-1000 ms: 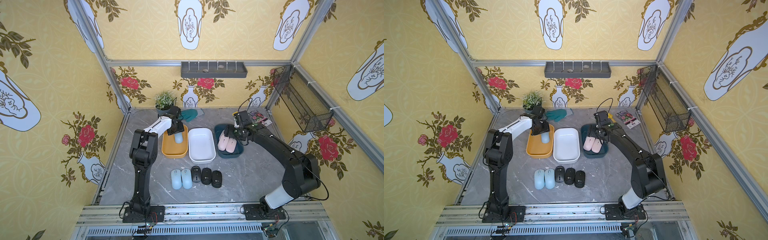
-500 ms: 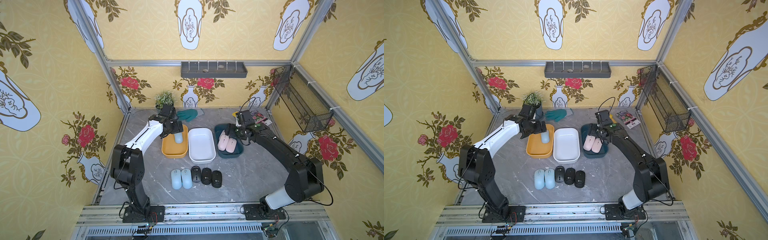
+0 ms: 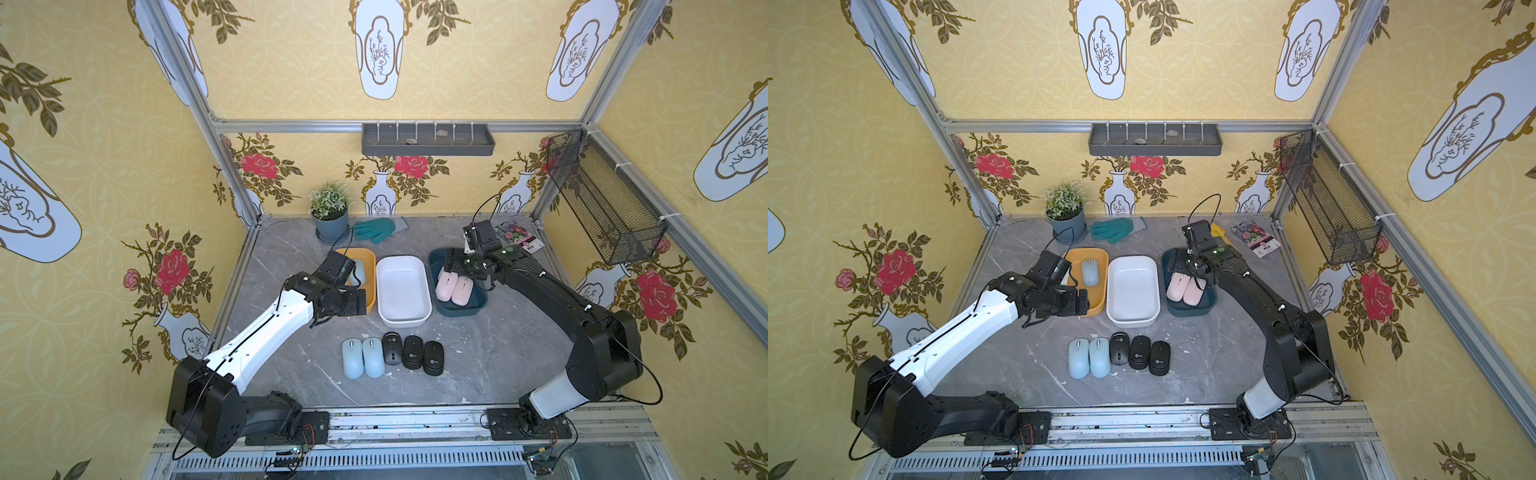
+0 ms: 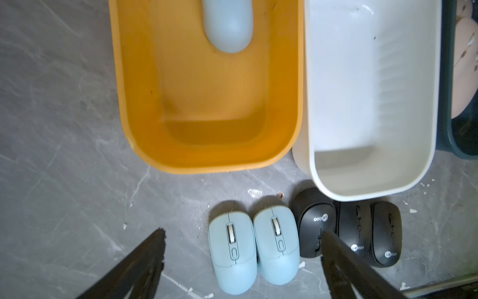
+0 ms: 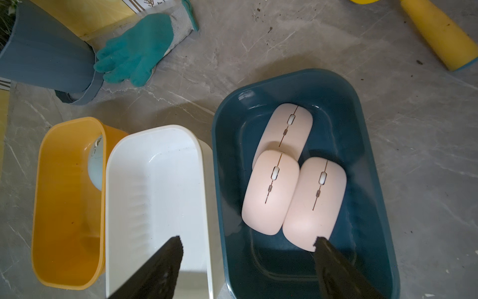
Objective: Place the mice by color into the storage box
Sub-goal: Pick up the mouse from the center of the board.
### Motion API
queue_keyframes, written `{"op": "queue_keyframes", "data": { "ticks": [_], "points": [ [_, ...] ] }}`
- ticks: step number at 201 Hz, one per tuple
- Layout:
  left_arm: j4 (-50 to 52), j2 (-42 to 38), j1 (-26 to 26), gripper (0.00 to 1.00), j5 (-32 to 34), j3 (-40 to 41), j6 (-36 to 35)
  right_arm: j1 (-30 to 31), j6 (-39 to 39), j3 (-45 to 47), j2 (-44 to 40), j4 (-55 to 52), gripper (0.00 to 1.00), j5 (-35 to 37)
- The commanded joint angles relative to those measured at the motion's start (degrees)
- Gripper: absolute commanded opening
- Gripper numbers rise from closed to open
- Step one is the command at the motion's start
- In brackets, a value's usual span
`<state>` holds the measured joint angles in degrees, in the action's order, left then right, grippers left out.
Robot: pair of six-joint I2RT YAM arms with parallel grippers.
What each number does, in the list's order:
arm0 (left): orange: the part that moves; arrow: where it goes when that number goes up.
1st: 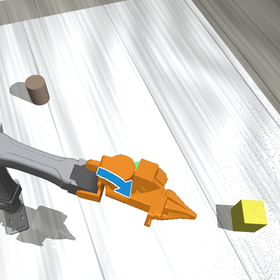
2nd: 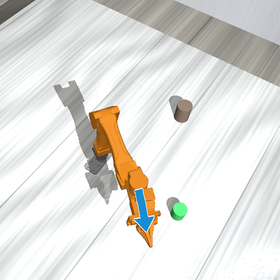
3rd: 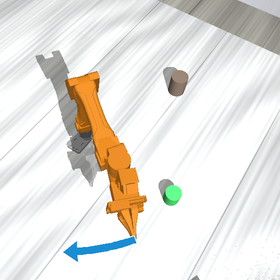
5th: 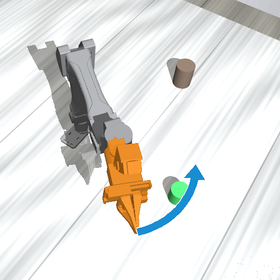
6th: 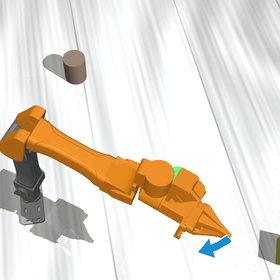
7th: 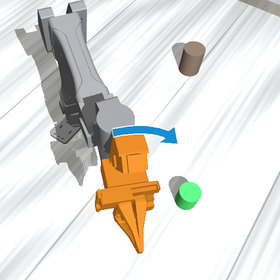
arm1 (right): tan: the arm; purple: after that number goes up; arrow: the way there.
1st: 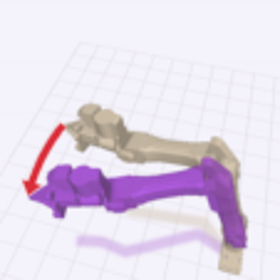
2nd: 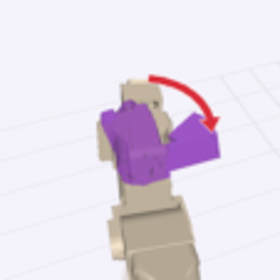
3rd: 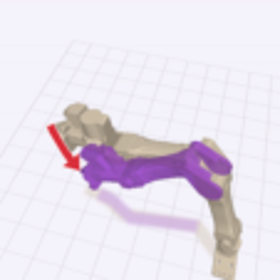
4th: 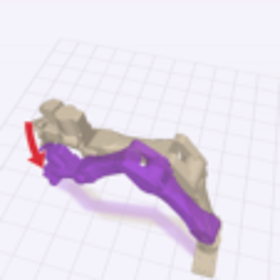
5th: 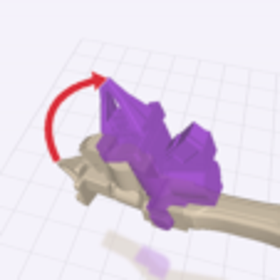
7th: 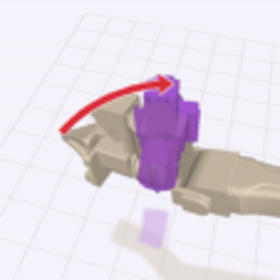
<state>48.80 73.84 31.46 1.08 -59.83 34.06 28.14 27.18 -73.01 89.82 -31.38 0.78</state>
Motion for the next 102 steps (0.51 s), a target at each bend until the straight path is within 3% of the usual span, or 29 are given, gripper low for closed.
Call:
{"op": "queue_keyframes", "data": {
  "ticks": [1, 51, 102],
  "points": [
    [4.10, -2.98, 1.64, 0.93, -0.99, 3.47, 4.32, 0.81, 0.52, -0.46, 1.03, 1.05, 0.82, 0.77],
    [1.70, -7.42, 5.73, 0.88, -6.09, 14.19, 12.79, 2.00, 0.42, -1.68, 3.49, 0.44, 0.82, 1.12],
    [-1.88, -7.17, 10.27, 0.85, -7.29, 19.30, 18.98, 2.18, 0.59, -1.69, 4.55, 0.38, 0.82, 1.20]
  ]
}}
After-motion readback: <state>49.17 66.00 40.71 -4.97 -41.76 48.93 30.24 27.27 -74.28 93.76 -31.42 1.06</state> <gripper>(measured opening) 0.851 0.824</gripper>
